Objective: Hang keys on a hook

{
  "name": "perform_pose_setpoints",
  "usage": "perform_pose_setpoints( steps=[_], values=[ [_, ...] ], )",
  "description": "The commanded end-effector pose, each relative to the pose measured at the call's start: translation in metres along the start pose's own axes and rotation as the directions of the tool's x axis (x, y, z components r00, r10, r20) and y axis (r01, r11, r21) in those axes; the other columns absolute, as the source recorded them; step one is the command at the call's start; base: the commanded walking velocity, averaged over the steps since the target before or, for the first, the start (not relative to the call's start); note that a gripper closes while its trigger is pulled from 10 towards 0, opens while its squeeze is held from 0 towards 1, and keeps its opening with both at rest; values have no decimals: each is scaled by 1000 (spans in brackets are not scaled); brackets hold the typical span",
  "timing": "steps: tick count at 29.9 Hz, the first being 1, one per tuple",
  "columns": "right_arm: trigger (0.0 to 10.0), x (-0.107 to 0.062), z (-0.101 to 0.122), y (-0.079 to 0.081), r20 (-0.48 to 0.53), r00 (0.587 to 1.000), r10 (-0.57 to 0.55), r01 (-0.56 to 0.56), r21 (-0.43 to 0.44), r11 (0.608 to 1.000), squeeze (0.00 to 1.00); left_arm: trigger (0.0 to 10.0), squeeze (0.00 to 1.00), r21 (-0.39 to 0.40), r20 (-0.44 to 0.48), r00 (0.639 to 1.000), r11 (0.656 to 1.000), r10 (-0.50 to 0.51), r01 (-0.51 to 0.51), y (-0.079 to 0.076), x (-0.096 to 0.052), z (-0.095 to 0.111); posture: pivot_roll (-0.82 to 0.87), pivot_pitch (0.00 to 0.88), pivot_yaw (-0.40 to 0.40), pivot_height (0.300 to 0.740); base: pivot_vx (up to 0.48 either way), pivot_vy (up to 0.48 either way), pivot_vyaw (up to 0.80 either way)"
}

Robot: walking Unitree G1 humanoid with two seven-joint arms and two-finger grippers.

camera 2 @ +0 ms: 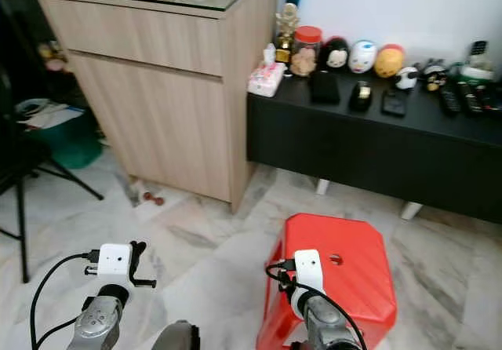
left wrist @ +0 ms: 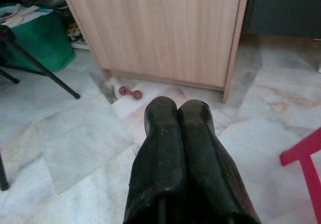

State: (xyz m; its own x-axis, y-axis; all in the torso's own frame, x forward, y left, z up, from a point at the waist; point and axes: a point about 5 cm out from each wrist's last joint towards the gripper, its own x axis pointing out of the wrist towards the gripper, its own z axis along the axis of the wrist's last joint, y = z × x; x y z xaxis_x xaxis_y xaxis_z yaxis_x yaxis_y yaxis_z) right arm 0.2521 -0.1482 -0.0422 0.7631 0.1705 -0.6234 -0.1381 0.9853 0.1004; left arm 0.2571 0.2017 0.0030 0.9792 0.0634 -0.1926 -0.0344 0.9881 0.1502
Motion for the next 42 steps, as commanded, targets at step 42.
perform_pose_setpoints(
  steps=[42],
  values=[
    [10000,0,6,-6,26,999,-38,36,85,996,0,10000,0,-21,357,932,997,-60,72,-6,11,99,181,201,-99,647,0,0,0]
  ],
)
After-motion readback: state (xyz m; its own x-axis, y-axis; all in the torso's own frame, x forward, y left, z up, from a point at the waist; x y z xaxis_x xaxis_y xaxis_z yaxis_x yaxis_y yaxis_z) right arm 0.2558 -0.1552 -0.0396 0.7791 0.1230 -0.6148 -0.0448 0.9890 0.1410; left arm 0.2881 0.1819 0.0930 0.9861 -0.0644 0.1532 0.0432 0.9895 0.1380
